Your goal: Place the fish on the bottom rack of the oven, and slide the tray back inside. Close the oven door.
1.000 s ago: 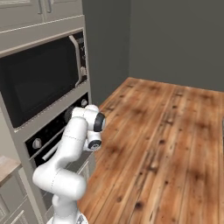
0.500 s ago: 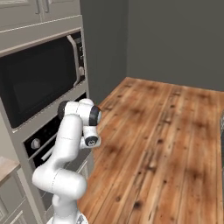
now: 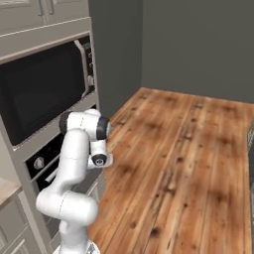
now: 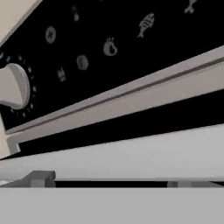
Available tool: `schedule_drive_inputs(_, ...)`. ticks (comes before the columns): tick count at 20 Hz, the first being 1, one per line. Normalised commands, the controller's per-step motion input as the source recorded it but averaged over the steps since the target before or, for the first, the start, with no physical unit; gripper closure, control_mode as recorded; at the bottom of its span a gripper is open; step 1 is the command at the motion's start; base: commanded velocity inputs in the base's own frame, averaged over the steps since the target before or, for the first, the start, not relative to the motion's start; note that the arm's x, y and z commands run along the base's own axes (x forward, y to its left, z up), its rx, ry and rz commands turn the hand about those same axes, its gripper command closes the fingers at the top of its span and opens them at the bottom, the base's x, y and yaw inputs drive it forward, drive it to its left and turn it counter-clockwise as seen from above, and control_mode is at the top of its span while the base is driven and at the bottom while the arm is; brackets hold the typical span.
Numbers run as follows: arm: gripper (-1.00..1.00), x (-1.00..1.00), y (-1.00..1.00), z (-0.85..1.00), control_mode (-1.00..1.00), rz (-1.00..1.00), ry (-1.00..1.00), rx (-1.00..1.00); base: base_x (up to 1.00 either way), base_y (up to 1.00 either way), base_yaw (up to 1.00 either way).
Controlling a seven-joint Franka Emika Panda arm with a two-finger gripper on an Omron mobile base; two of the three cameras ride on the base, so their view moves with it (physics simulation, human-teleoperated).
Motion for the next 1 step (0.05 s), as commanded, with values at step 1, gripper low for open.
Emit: schedule_drive_inputs(1,-1.00,0.00,0.94,0.48,-1.00,-0.11,-0.11,-0.03,0.00,0.00,0.00)
